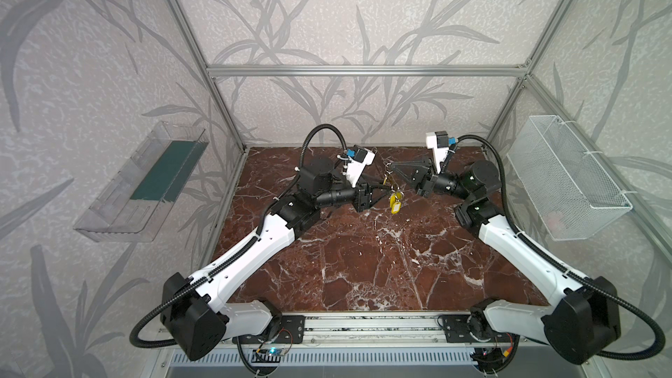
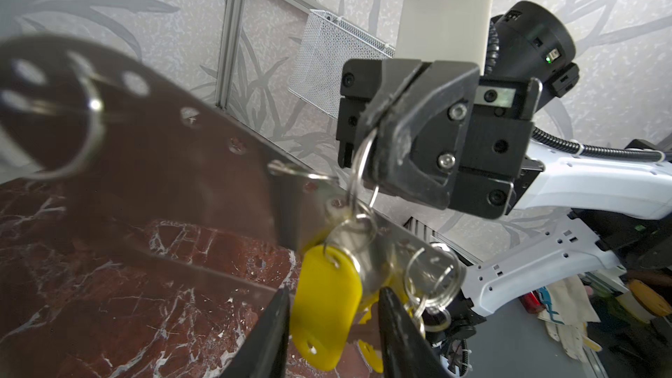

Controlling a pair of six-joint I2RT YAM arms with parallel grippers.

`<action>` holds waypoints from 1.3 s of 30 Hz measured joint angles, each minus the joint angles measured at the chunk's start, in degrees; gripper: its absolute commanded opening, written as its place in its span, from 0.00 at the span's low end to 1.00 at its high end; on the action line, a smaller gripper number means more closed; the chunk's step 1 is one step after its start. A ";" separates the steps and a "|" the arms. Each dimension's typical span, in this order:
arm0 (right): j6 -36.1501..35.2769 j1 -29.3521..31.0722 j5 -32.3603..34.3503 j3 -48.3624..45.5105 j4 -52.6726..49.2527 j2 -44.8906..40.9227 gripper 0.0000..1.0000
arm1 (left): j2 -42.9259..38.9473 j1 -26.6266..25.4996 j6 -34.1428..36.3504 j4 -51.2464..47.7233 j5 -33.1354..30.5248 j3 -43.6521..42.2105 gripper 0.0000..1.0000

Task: Put the keys on the keyring

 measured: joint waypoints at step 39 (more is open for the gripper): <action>1.62 0.07 -1.05 -1.05 0.63 -0.02 0.00 | -2.91 -1.86 5.92 -1.81 -6.36 0.24 0.00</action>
